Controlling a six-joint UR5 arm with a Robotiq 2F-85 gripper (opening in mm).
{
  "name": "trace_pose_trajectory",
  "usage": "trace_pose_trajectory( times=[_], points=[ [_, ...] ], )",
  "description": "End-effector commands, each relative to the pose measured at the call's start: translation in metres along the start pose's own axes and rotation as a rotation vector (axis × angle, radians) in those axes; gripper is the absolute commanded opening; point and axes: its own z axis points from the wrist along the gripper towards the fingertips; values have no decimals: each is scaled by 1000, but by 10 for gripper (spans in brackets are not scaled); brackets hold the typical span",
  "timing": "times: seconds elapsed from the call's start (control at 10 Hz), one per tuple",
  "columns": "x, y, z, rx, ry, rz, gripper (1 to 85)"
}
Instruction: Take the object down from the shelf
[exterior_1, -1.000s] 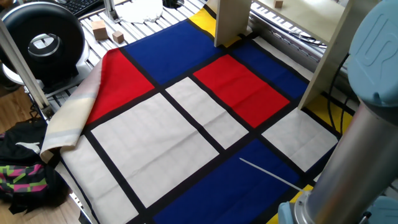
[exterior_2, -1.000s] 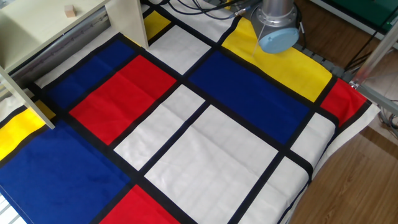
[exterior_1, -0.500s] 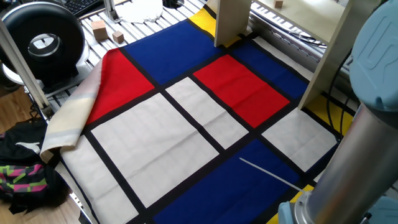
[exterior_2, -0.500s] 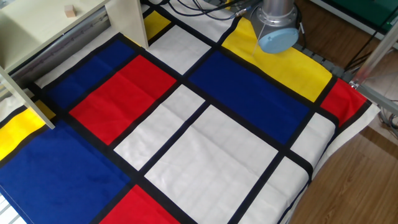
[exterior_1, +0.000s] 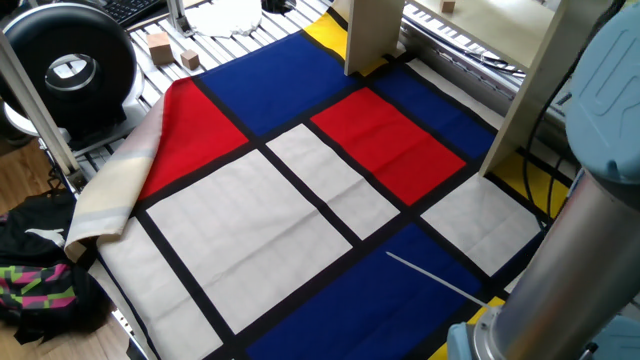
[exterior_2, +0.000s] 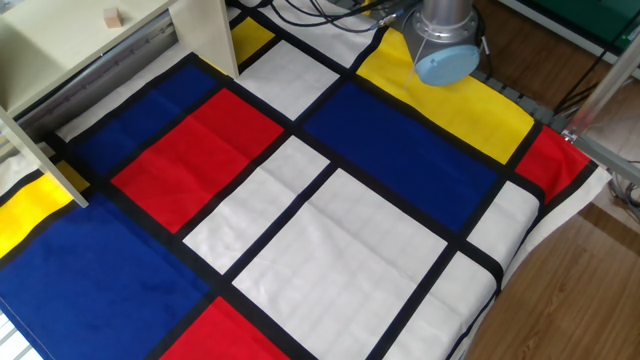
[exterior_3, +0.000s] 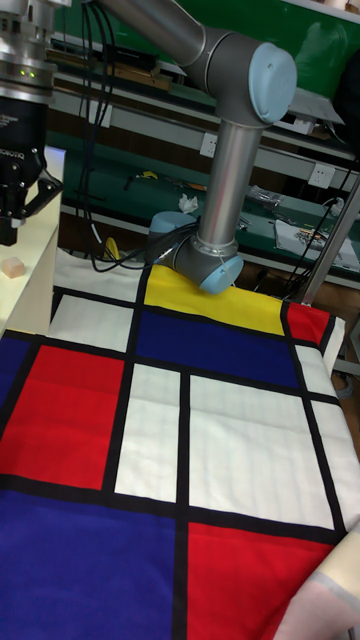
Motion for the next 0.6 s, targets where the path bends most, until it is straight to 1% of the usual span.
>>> trace_pose_trajectory(
  times=[0.0, 0.2, 0.3, 0.4, 0.5],
  points=[
    [-11, 4, 6, 6, 25, -50, 180],
    [-15, 9, 10, 5, 38, -61, 203],
    [-13, 8, 12, 9, 56, -78, 233],
    [-14, 8, 16, 8, 65, -89, 253],
    [-12, 8, 17, 8, 79, -104, 280]
  ],
)
